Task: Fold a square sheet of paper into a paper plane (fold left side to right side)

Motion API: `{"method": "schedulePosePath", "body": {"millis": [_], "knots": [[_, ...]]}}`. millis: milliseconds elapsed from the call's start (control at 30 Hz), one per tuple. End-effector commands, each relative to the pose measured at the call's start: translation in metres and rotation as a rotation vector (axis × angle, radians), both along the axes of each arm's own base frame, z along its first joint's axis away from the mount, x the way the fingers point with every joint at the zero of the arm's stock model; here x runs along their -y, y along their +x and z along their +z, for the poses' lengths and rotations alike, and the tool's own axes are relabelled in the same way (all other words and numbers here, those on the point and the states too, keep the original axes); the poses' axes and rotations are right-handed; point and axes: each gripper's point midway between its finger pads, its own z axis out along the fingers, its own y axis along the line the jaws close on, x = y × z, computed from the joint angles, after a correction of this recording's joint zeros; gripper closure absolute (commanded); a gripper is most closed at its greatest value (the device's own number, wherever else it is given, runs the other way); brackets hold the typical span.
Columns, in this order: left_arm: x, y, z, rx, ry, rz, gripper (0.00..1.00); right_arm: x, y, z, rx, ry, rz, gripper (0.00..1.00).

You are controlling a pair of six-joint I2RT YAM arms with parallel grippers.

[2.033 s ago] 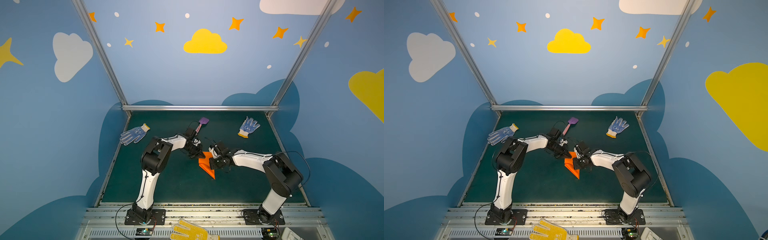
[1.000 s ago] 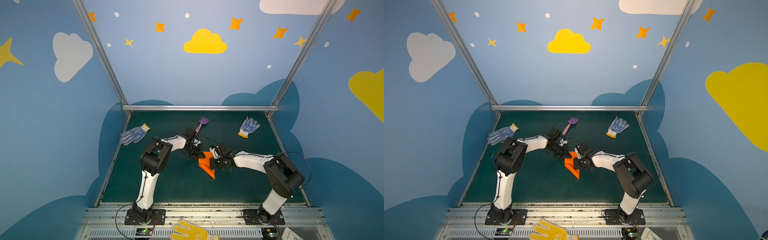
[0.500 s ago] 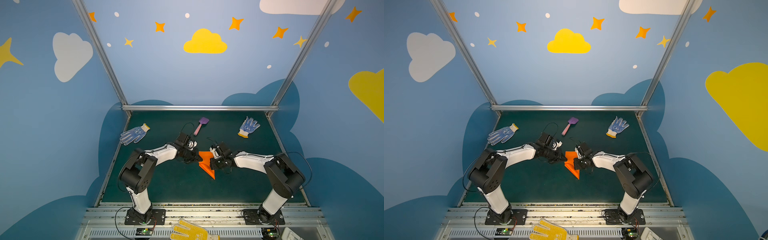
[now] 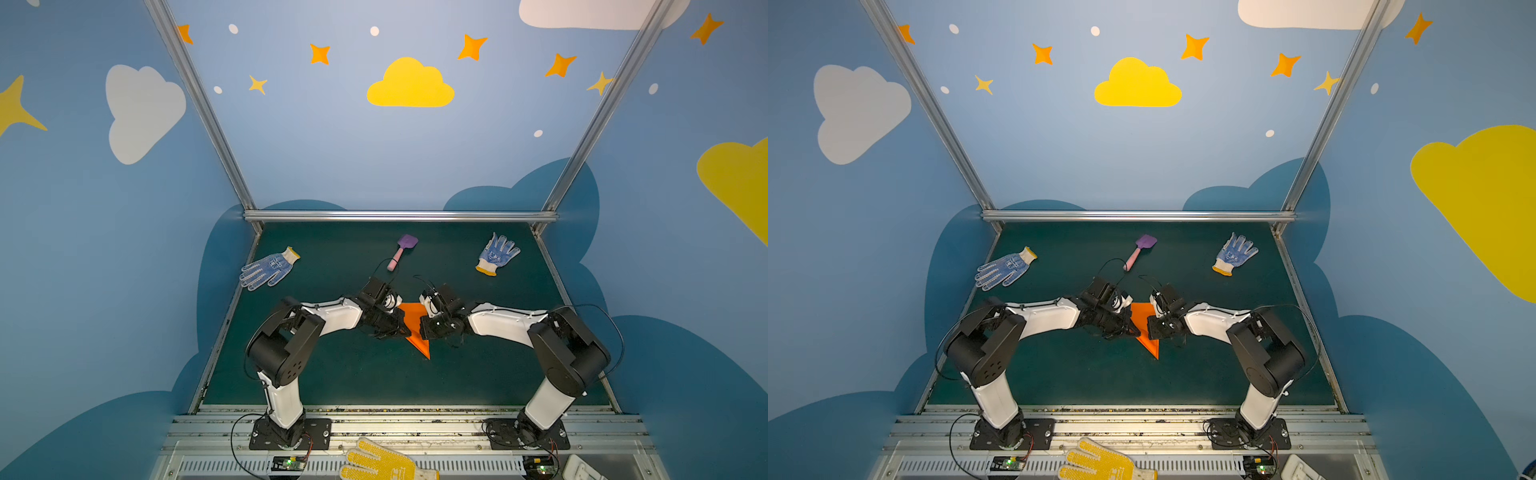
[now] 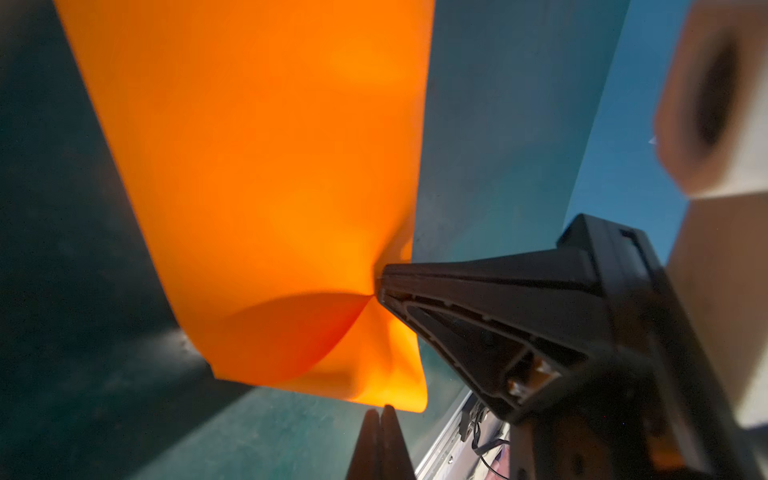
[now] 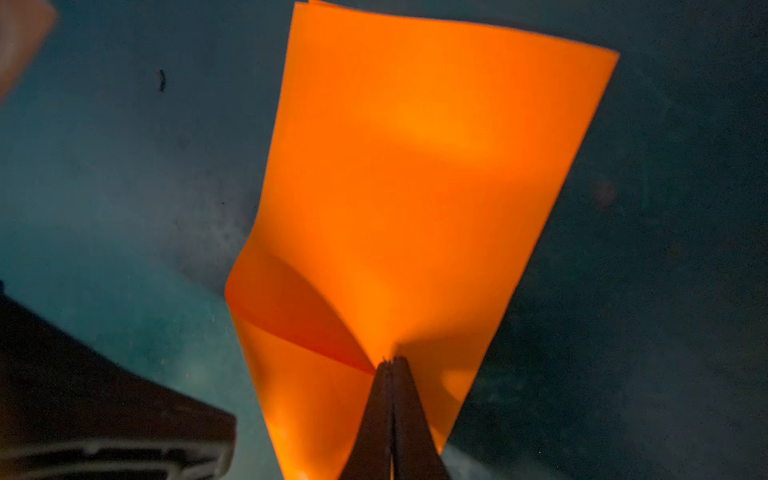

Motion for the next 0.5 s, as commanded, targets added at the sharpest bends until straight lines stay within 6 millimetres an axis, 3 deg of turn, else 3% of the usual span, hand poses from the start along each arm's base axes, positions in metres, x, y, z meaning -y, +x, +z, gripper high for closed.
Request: {"method": "schedulePosePath", "body": {"millis": [0, 467], "knots": [[0.001, 0.002, -0.008, 0.006, 0.017, -0.006, 0.96, 0.019, -0.016, -0.016, -0.064, -0.072, -0.005, 1.00], [0.001, 0.005, -0.023, -0.007, 0.039, -0.011, 0.96, 0.018, -0.016, -0.015, -0.065, -0.065, -0.001, 1.00]]}}
